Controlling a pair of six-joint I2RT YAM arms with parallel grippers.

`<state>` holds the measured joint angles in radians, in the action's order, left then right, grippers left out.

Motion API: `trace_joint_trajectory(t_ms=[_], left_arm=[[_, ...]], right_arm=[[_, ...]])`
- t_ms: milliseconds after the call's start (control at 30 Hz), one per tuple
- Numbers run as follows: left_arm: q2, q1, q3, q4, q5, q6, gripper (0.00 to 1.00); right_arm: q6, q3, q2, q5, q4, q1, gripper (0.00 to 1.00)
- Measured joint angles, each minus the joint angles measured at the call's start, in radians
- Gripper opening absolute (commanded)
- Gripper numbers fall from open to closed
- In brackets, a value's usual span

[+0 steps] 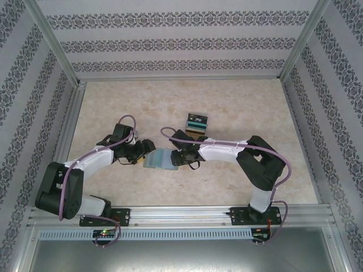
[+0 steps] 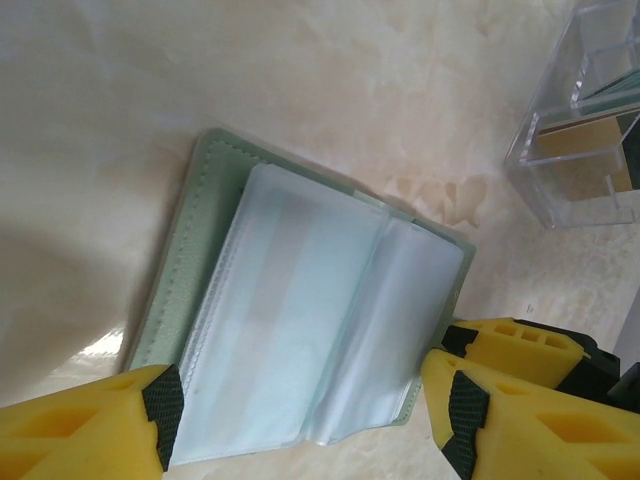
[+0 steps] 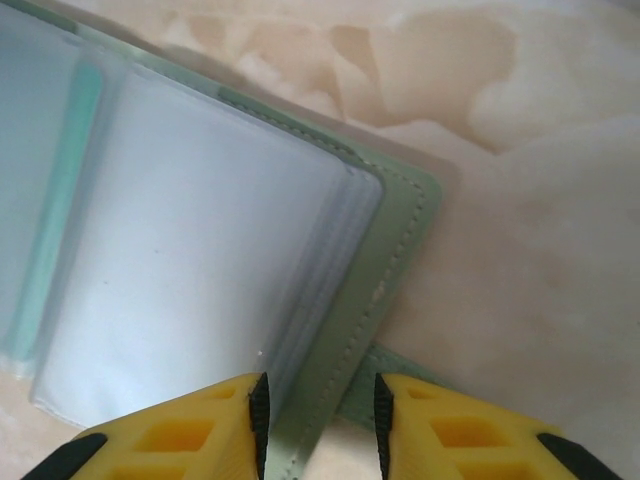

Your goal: Take the credit cards out of the card holder

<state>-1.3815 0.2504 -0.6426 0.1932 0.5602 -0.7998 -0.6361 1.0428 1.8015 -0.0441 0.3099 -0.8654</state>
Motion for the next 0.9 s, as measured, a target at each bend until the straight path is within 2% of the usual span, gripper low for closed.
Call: trace_joint_trajectory(t_ms=[200,900], left_arm=[[-0.035,0.011,-0.017,-0.026,0.016,0.009,0.73],[-0.112,0.03,-0.031,-0.044,0.019,0.031,0.73]], right_arm=[[-0.012,-0.009,0.002,-0.01,-0.011,0.008,0.21],[-0.013,0.009,0.022,-0.031,-0.016,0.013,0.21]])
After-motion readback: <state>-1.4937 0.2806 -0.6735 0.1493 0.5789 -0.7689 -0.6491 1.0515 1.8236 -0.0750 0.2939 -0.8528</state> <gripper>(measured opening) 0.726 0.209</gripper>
